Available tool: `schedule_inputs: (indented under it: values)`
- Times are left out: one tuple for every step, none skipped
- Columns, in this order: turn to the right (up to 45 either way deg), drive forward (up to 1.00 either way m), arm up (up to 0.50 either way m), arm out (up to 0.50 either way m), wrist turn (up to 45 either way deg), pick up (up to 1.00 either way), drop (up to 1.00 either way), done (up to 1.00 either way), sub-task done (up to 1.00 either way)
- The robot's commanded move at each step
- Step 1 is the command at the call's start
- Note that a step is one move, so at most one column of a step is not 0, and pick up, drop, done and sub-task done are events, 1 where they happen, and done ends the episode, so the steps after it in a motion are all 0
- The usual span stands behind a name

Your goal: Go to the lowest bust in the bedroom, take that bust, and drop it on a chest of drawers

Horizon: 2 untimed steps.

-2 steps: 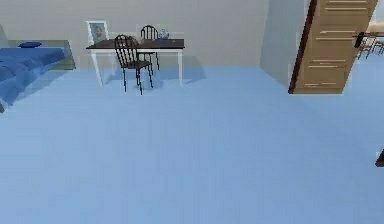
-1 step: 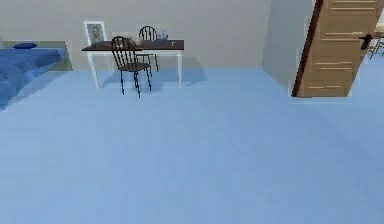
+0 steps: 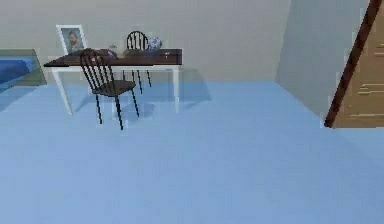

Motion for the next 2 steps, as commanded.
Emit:
schedule_inputs:
  values:
    - [0.0,1.0,0.0,0.0,0.0,0.0,0.0,0.0,0.0]
    - [0.0,1.0,0.0,0.0,0.0,0.0,0.0,0.0,0.0]
